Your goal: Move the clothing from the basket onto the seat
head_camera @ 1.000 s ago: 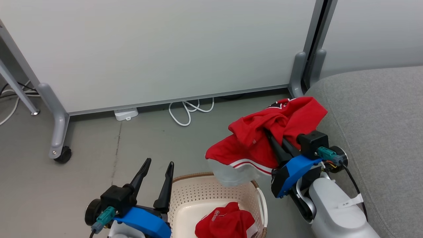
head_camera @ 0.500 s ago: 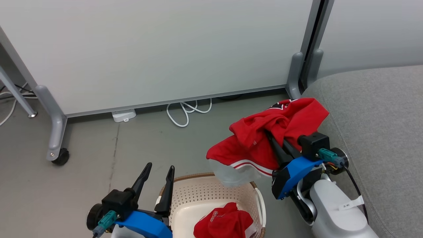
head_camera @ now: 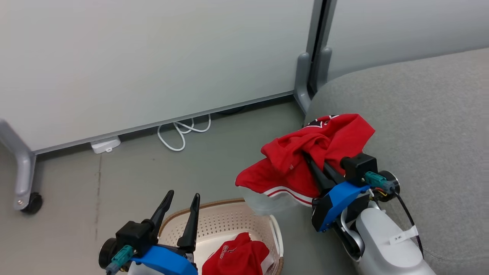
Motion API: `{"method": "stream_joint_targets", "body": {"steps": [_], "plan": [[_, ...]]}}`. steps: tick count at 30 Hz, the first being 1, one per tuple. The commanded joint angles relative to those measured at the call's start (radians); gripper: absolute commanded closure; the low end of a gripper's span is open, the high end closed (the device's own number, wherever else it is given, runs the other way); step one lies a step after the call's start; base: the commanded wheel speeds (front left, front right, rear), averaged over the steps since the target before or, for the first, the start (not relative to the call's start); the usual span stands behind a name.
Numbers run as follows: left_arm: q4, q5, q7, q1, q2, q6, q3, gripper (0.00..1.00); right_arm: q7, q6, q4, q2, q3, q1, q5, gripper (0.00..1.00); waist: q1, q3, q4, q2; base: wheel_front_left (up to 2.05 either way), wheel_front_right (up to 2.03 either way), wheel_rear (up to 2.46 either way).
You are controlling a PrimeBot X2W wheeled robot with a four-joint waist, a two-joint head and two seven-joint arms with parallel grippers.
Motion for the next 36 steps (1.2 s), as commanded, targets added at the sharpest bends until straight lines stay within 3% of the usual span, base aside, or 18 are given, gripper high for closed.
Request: {"method": "stream_joint_targets", "body": {"steps": [1, 21, 36], "plan": [[-0.001, -0.001, -0.005, -0.004, 0.001, -0.001, 0.005, 0.0, -0.001, 0.0, -0.004, -0.004, -0.001, -0.003, 0.007, 1.0, 0.0, 0.005, -0.047, -0.0001, 0.0, 0.0, 0.0], [-0.012, 0.006, -0.004, -0.014, -0.004, -0.001, -0.003, 0.0, -0.01, 0.0, -0.001, -0.003, -0.026, -0.001, -0.004, 1.0, 0.0, 0.036, -0.395, -0.0001, 0.0, 0.0, 0.0], [0.017, -0.021, -0.004, -0.097, 0.026, -0.001, -0.091, 0.0, -0.021, 0.0, -0.046, -0.002, -0.124, 0.042, -0.041, 1.0, 0.0, 0.086, -0.42, -0.0001, 0.0, 0.0, 0.0]]}}
